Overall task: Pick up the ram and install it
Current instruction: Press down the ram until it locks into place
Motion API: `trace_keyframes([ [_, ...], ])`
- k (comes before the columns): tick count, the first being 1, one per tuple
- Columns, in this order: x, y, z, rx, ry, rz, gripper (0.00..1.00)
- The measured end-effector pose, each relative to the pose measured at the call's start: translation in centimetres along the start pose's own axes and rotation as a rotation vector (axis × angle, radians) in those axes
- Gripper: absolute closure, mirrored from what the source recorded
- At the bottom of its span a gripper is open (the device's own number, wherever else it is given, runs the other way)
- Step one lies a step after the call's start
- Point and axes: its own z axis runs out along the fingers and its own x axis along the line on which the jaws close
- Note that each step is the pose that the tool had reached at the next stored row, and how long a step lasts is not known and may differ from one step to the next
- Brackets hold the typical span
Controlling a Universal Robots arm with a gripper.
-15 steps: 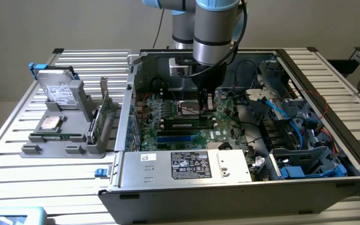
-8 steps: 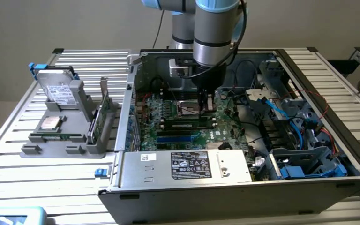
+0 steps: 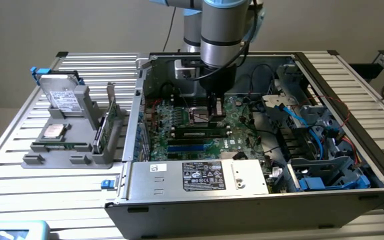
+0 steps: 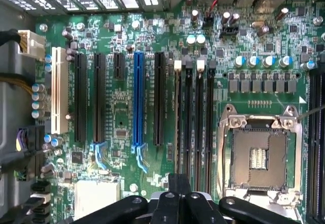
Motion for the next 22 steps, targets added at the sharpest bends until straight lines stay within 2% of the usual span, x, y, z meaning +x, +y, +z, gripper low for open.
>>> trace_keyframes([
  [7, 0.0, 2.74, -0.03, 0.0009, 0.0003, 0.0, 0.89],
  [11, 0.0, 3.88, -0.01, 0.0021, -0.0001, 0.0, 0.89],
  [22, -0.2, 4.15, 0.46, 0.0035, 0.0, 0.0, 0.89],
])
